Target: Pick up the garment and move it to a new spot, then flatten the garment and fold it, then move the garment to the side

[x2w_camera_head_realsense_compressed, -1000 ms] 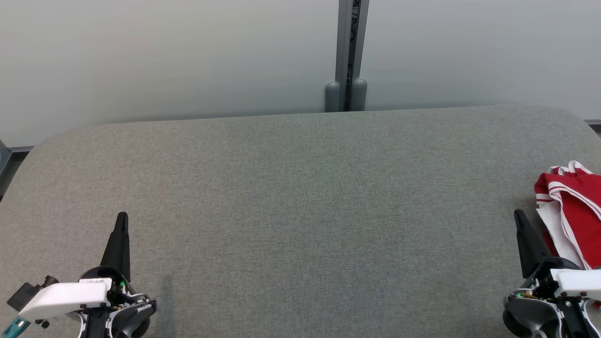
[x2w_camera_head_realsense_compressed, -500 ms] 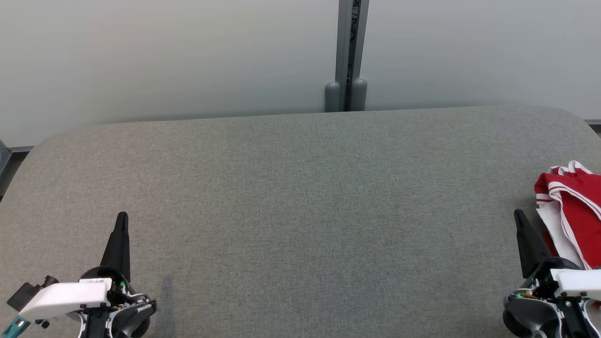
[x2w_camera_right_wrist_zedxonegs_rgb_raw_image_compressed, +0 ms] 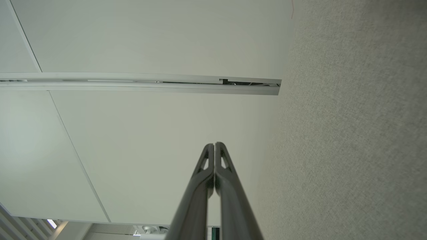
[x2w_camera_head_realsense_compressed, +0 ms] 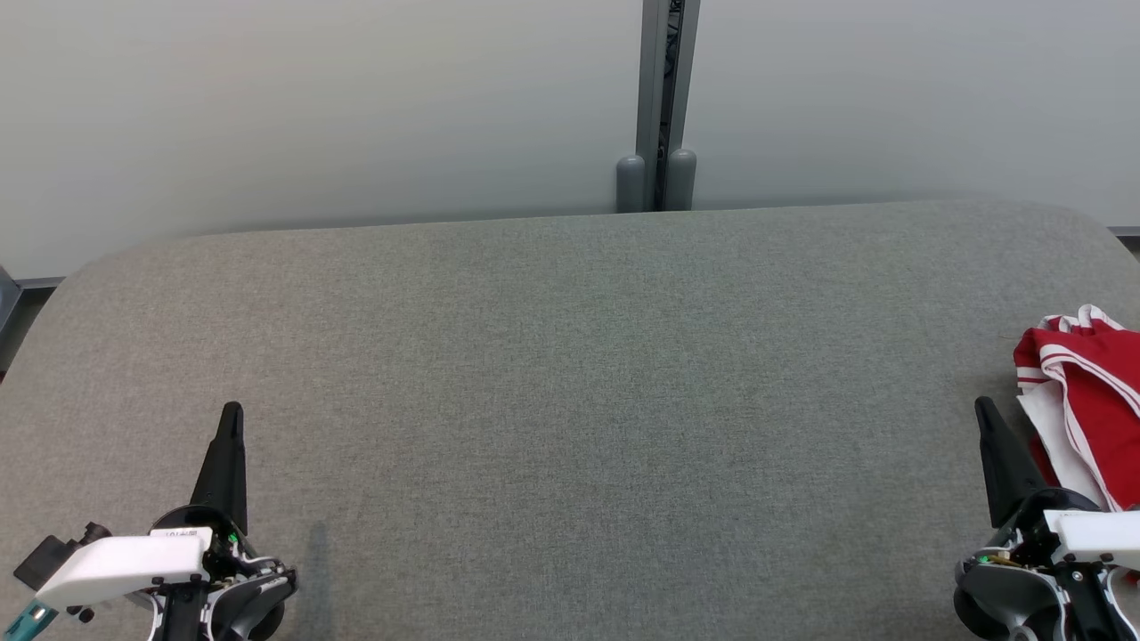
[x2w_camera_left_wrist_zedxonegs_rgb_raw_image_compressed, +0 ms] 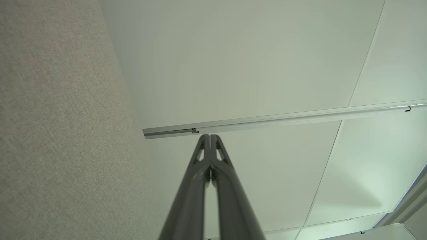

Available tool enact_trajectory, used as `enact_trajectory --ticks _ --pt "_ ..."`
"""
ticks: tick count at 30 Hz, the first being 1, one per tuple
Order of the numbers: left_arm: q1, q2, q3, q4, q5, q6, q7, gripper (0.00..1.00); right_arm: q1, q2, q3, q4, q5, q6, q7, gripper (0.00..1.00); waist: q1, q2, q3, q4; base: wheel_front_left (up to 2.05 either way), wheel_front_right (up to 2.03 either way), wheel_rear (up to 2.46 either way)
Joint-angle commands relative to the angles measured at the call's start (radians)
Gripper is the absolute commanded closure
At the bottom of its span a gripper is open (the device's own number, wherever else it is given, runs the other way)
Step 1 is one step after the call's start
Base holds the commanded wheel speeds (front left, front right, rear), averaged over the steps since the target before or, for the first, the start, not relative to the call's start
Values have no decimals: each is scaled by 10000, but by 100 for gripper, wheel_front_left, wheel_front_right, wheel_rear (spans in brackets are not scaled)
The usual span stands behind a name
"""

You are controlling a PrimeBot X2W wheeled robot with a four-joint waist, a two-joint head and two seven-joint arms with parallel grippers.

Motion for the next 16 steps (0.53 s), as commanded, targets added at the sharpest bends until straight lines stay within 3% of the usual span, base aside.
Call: enact_trajectory --ticks 1,16 --pt "-136 49 36 -30 -11 -42 32 100 83 -93 -8 -33 26 4 33 100 0 0 0 0 0 0 0" --pt "-136 49 36 -30 -11 -42 31 100 83 -93 -7 -33 26 4 33 100 0 0 0 0 0 0 0"
